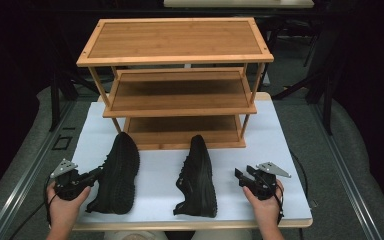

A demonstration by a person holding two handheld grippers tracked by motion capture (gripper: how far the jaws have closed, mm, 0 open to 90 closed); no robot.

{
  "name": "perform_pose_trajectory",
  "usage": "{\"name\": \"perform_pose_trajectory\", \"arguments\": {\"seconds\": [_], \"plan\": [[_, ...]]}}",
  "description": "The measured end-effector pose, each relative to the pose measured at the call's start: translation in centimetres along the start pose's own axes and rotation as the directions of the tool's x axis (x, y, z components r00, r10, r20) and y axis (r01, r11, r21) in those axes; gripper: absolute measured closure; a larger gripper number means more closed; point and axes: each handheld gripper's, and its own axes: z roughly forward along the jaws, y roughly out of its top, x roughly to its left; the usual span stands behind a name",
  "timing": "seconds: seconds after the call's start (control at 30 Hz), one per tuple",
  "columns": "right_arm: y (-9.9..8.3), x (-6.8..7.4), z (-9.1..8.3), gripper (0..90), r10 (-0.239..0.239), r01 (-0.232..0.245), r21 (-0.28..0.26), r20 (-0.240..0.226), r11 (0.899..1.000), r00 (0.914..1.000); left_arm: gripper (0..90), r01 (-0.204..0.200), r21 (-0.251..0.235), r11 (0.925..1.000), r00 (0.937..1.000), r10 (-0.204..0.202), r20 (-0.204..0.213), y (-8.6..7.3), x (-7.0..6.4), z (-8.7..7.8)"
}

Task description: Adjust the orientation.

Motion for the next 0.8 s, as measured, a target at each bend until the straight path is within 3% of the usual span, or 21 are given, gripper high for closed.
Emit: {"name": "perform_pose_trajectory", "arguments": {"seconds": [0.23,0.4,0.67,0.8], "plan": [[0.0,0.0,0.0,46.6,0.003,-0.003,0.005,-0.003,1.0,1.0,83.1,0.009,0.008,0.9999,0.9994,-0.009,0.033,0.0,0.0,0.2],[0.0,0.0,0.0,46.6,0.004,-0.004,0.007,-0.004,1.0,1.0,83.2,0.04,-0.002,0.9992,0.9952,-0.039,0.089,0.2,-0.4,0.4],[0.0,-0.1,0.0,46.6,0.012,-0.012,0.015,0.002,1.0,0.9999,83.2,-0.058,0.017,0.9982,0.9952,0.056,0.08,1.7,-3.0,0.2],[0.0,-0.2,0.1,46.6,0.016,-0.016,0.002,-0.001,1.0,0.9999,82.2,-0.073,0.008,0.9973,0.9867,0.071,0.146,2.9,-4.5,0.0]]}}
